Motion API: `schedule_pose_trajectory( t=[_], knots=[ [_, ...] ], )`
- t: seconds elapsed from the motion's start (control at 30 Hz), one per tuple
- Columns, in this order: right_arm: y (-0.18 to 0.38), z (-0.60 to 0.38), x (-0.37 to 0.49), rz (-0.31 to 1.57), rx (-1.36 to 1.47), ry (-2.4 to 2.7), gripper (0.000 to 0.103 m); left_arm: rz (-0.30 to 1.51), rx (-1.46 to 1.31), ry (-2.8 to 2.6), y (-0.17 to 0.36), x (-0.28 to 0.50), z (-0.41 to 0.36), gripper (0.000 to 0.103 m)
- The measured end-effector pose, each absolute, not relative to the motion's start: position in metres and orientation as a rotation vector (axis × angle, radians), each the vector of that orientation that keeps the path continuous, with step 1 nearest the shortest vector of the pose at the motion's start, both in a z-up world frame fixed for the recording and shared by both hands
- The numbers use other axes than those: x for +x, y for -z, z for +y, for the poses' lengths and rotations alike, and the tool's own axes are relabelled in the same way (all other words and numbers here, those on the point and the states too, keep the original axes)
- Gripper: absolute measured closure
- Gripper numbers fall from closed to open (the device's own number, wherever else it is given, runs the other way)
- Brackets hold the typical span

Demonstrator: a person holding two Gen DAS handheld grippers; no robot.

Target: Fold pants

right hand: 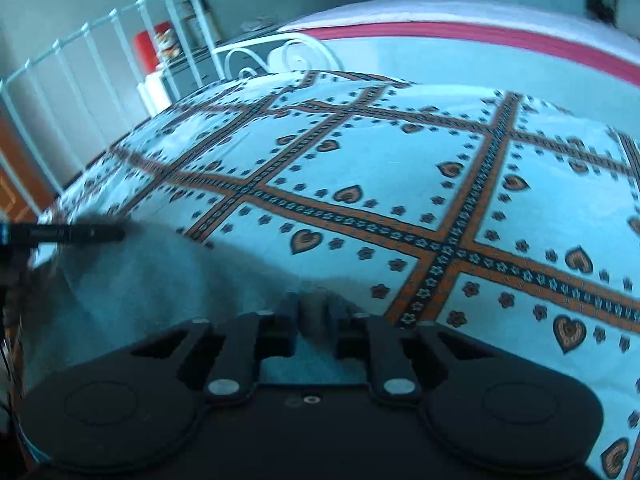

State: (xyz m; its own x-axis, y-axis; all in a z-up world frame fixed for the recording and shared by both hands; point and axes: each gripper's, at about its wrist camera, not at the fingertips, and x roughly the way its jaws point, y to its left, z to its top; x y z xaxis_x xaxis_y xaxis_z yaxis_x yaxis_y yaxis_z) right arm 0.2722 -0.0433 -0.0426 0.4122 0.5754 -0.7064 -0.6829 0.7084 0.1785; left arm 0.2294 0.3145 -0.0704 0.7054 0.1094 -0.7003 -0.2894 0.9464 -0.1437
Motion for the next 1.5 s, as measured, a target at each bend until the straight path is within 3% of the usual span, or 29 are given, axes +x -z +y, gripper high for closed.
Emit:
schedule_pose_trajectory(
  t=[0.2,0.3,0.37,0.43,0.47,0.63,0.73,0.83,0.9,1.07,1.2,1.33,1.5],
  knots=[
    [0.012,-0.045,0.257,0.631,-0.138,-0.74,0.103,0.637,-0.176,-0.242,0.053,0.216,0.31,0.075],
    [0.017,-0.039,0.258,0.629,-0.159,-0.701,0.103,0.686,-0.145,-0.244,0.062,0.222,0.307,0.073],
    [0.046,-0.033,0.27,0.749,-0.176,-0.663,0.102,0.728,-0.142,-0.259,0.081,0.228,0.309,0.06],
    [0.058,-0.034,0.266,0.72,-0.193,-0.657,0.098,0.687,-0.156,-0.311,0.076,0.223,0.312,0.039],
    [0.052,-0.036,0.265,0.704,-0.181,-0.648,0.091,0.677,-0.168,-0.346,0.07,0.219,0.314,0.026],
    [0.004,-0.074,0.256,0.594,-0.037,-0.626,0.092,0.592,-0.202,-0.354,0.038,0.193,0.308,0.023],
    [0.009,-0.084,0.252,0.652,-0.047,-0.68,0.093,0.617,-0.158,-0.28,0.035,0.197,0.286,0.023],
    [0.05,-0.076,0.255,0.824,-0.166,-0.646,0.094,0.761,-0.032,-0.25,0.067,0.216,0.264,0.015],
    [0.057,-0.083,0.248,0.791,-0.138,-0.654,0.094,0.771,0.079,-0.288,0.084,0.219,0.255,0.005],
    [0.004,-0.117,0.228,0.646,-0.057,-0.619,0.088,0.705,-0.019,-0.302,0.056,0.209,0.253,0.005],
    [0.048,-0.134,0.242,0.884,-0.184,-0.497,0.079,0.782,0.091,-0.291,0.084,0.212,0.243,0.0],
    [0.026,-0.164,0.228,0.761,-0.109,-0.489,0.078,0.728,0.027,-0.318,0.06,0.2,0.241,0.0],
    [-0.018,-0.232,0.187,0.545,0.064,-0.419,0.065,0.684,0.013,-0.307,0.041,0.179,0.228,0.0]
  ],
)
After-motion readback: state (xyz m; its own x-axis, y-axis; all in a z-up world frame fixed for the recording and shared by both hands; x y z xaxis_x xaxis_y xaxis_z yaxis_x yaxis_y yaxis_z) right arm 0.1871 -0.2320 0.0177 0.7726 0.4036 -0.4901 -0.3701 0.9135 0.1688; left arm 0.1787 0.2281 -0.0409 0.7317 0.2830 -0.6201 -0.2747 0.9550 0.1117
